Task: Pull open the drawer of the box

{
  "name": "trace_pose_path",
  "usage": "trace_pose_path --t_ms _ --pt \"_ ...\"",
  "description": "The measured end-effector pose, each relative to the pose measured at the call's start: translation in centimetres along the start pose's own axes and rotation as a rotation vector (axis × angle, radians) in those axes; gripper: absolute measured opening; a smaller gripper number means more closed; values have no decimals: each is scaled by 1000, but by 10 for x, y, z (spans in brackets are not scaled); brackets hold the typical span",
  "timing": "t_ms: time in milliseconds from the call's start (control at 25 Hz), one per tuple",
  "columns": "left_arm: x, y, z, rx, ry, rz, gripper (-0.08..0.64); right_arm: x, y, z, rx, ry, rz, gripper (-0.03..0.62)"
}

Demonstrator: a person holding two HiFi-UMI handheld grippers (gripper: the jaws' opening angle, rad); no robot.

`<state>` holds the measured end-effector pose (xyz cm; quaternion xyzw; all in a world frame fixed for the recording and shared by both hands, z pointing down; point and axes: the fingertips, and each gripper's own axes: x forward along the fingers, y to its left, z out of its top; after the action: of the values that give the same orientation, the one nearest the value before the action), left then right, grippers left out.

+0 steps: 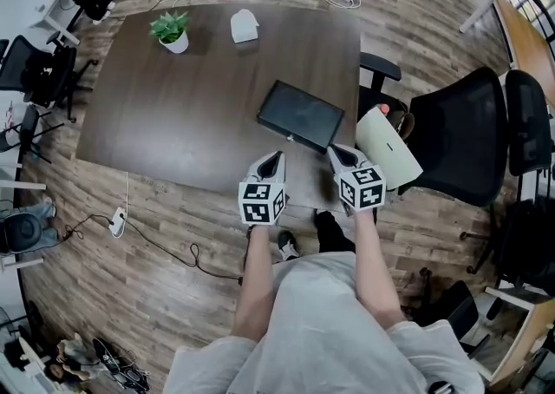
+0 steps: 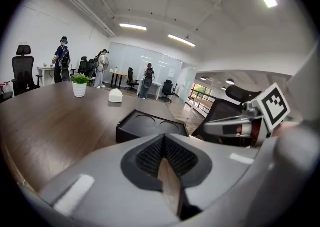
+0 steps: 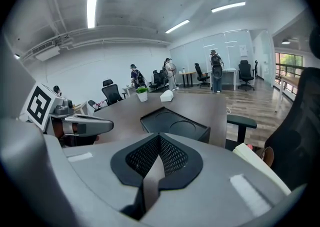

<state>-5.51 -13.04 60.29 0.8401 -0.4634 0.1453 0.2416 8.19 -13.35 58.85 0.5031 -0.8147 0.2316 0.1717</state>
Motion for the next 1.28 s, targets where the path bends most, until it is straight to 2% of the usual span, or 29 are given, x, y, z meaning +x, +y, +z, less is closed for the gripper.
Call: trace_pose_path --t_ms 320,800,1120,1280 --pt "33 12 -18 10 91 0 54 45 -17 -12 -12 84 26 2" --pt "80 26 -41 21 162 7 55 81 -40 -13 -192 201 90 2" --pt "96 36 -55 15 196 29 57 106 -30 -14 -286 326 232 2" --pt "99 39 -59 10 196 26 69 112 -24 -24 -323 404 267 2"
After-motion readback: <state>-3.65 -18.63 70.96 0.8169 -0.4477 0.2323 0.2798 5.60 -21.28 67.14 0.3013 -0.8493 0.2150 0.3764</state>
